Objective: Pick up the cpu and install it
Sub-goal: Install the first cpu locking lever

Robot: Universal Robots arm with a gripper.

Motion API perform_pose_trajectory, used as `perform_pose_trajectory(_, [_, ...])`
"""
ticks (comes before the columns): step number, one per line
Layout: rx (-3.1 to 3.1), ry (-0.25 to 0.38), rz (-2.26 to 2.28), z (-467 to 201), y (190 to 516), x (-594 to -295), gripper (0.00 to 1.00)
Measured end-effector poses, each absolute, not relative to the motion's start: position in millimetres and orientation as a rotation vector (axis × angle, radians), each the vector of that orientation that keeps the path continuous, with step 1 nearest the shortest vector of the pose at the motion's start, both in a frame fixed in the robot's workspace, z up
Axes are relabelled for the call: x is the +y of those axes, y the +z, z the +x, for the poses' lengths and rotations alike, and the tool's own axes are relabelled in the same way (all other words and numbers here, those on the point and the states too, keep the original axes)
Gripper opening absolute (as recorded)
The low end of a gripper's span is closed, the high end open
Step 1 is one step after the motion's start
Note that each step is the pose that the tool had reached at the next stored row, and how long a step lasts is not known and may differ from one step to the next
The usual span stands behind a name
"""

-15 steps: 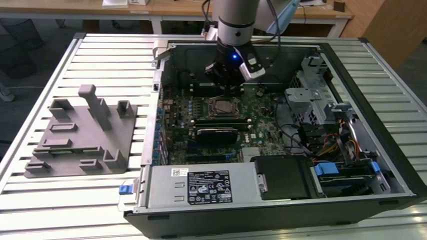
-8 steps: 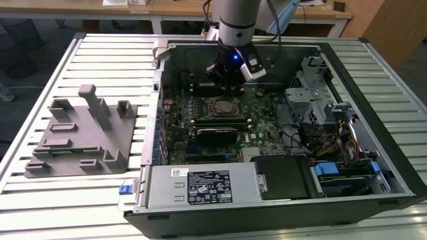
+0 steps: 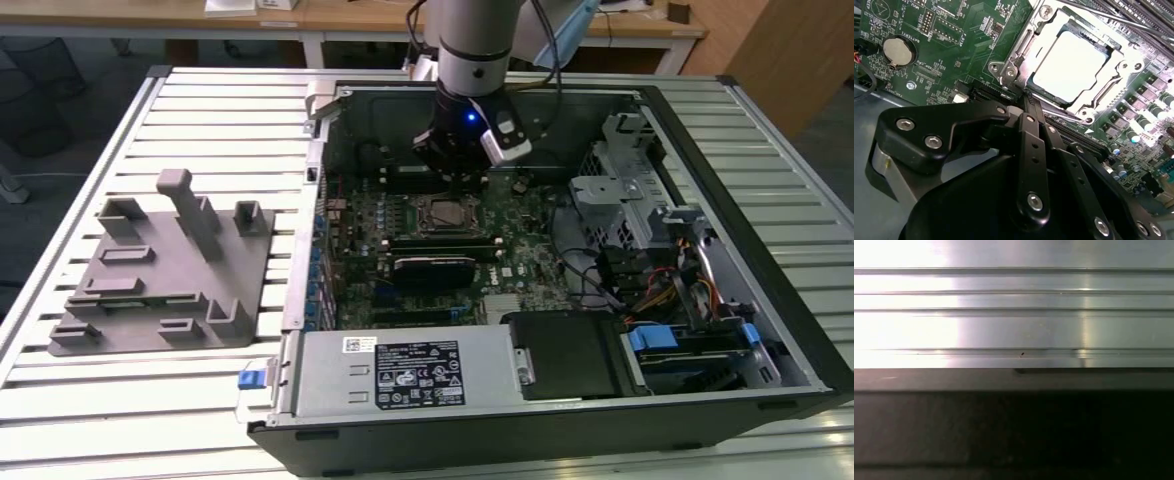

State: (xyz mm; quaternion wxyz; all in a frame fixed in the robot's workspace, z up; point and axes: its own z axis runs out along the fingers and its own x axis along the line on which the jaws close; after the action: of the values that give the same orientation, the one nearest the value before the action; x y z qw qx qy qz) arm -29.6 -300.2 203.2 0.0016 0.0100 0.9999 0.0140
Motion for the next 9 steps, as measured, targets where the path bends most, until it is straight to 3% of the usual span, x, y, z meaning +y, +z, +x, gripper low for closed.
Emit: perform_pose_trajectory(9, [3.138, 0.033, 0.031, -29.0, 198.9, -300.3, 0.11])
